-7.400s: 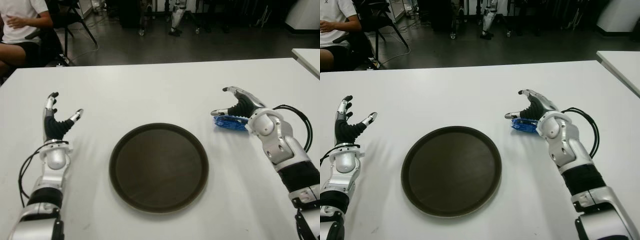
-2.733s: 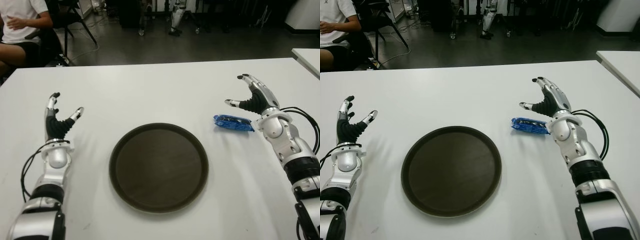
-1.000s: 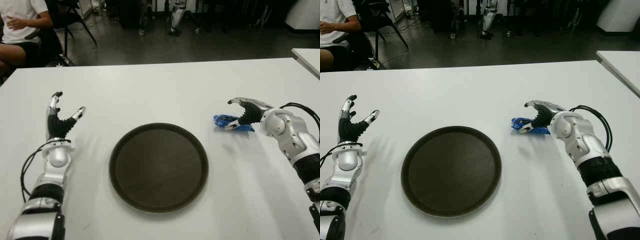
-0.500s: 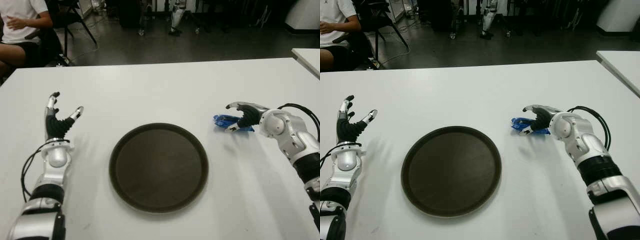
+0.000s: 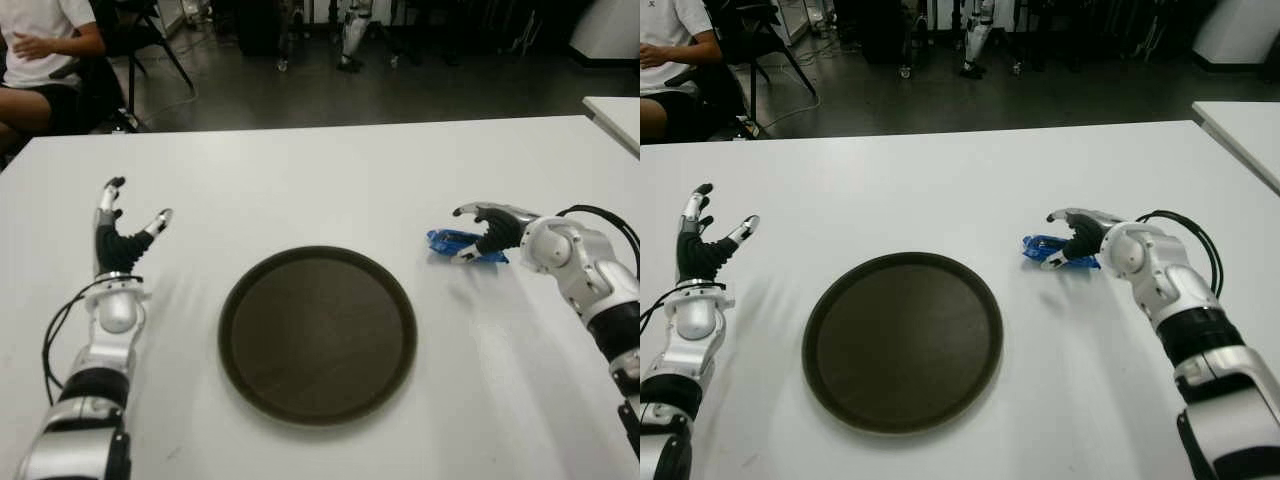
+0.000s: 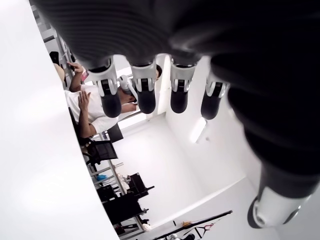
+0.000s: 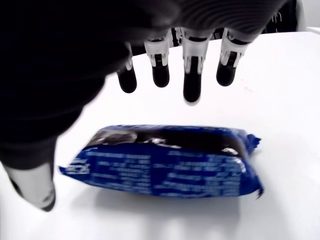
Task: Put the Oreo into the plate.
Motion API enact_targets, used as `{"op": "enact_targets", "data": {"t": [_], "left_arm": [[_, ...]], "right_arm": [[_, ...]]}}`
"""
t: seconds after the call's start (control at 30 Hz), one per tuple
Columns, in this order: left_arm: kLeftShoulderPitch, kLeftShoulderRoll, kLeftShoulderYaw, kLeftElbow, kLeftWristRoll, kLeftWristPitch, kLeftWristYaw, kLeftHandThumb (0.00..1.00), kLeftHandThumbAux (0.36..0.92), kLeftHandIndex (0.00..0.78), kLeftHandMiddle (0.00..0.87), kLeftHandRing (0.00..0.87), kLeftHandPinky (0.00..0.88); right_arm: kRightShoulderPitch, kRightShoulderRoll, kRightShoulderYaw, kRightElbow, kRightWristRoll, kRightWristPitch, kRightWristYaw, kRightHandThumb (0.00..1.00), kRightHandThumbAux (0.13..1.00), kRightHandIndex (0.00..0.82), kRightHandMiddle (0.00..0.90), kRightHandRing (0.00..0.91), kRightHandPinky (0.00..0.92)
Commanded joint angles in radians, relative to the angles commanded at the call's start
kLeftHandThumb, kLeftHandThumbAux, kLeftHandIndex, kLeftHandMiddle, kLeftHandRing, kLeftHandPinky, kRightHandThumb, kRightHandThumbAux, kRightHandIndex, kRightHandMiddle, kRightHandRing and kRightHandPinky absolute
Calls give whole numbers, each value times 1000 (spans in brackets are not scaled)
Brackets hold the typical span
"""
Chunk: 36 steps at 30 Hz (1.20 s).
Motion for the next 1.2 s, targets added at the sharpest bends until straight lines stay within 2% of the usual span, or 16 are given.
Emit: {"op": "enact_targets", "data": {"t": [0.4, 0.67, 1.13, 1.2], "left_arm": [[-6, -6, 8, 8, -6, 5, 15, 0, 670, 7, 20, 5, 0], [-12, 2, 3, 19, 5, 17, 18, 0, 641, 12, 18, 1, 0], [-7, -6, 8, 8, -1, 4, 18, 0, 628, 1, 8, 0, 0], [-28, -9, 15, 48, -13, 2, 15, 0, 639, 4, 14, 2, 0]], "right_arm": [[-12, 10, 3, 26, -5, 7, -8, 115, 591, 0, 76, 94, 96], [-19, 18, 10, 38, -10, 24, -8, 107, 576, 0, 70, 83, 94], [-34, 43, 40, 41, -27, 114, 5, 56, 649, 0, 78, 92, 104], [-31, 49, 37, 35, -20, 123, 8, 52, 659, 0, 79, 98, 110]]}}
